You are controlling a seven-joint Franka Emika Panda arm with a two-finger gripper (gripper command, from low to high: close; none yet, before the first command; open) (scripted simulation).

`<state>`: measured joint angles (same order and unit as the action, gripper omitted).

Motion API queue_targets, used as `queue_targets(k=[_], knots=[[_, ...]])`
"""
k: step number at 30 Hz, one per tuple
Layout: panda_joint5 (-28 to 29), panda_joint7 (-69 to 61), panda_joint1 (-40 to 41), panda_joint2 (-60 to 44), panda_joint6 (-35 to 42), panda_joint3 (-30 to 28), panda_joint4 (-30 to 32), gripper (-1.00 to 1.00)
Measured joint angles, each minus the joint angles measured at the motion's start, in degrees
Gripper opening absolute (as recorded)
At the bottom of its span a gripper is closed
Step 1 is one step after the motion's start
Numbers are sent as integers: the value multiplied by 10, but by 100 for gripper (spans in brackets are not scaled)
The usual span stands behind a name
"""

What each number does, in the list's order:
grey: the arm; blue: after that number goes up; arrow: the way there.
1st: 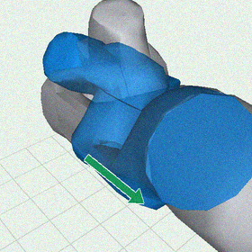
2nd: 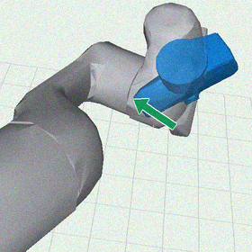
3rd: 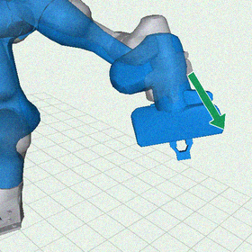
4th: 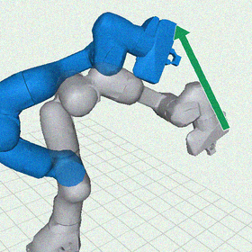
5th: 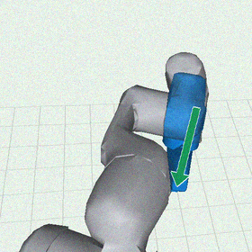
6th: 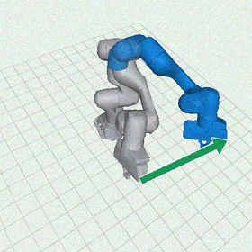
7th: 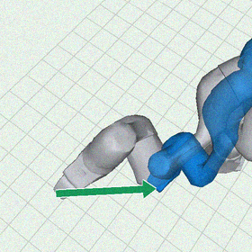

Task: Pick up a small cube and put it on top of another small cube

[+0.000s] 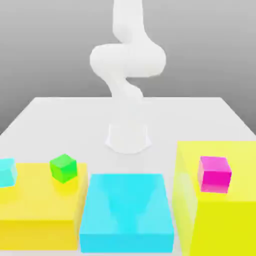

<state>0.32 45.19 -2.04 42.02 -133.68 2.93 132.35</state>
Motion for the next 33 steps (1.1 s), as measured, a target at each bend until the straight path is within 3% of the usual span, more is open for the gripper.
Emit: queue_targets(k=[11, 19, 22, 33], knots=[[-16, 47, -117, -221, -130, 173, 79, 0], [22, 144, -219, -391, -228, 297, 147, 0], [44, 215, -267, -436, -257, 305, 179, 0], [19, 490, -238, -433, -300, 272, 297, 0]])
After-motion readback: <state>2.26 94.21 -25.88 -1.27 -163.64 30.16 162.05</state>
